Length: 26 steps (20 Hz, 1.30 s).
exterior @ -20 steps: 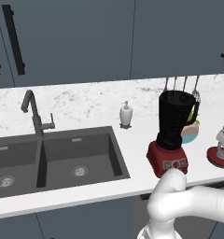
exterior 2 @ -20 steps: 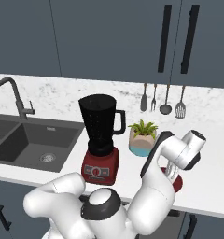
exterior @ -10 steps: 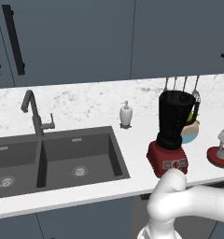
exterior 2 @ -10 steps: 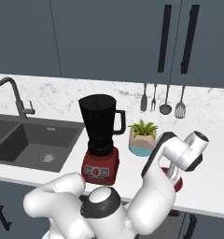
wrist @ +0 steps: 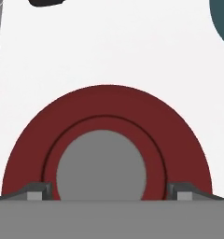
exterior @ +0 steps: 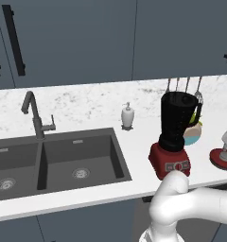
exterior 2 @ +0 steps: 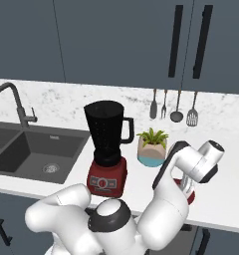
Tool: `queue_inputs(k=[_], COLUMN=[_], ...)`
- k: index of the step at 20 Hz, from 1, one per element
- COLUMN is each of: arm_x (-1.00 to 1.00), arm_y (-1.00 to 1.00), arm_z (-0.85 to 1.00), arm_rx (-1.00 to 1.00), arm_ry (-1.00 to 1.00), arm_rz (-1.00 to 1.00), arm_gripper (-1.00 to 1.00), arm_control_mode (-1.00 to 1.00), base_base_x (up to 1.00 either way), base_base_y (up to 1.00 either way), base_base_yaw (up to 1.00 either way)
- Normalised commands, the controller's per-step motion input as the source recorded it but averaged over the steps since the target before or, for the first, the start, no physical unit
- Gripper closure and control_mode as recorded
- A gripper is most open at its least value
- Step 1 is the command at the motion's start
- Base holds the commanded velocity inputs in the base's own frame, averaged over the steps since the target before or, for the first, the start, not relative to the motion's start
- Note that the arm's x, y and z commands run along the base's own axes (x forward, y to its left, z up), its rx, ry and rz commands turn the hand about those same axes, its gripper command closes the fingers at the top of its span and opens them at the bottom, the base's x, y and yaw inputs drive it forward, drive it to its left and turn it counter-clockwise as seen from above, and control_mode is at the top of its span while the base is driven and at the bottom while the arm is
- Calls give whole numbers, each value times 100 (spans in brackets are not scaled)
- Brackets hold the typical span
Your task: Close the lid blender by securely placing the lid on top.
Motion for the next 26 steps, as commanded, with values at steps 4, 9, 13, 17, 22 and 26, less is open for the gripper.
queue_inputs(k=[4,9,13,17,22,26], arm_x=[0,2,6,2,0,0], arm_y=[0,0,0,0,1,9], arm_z=[-24,-21,-29,-37,-26,-29], arm_rx=[-2,-2,-4,-3,-1,0], arm_ry=[0,0,0,0,5,13], arm_rz=[0,0,0,0,3,2], arm_gripper=[-100,-100,-100,-100,-100,-100], arm_control_mode=[-100,-100,-100,-100,-100,-100], base_base_x=[0,0,0,0,0,0], base_base_y=[0,0,0,0,0,0], base_base_yaw=[0,0,0,0,0,0])
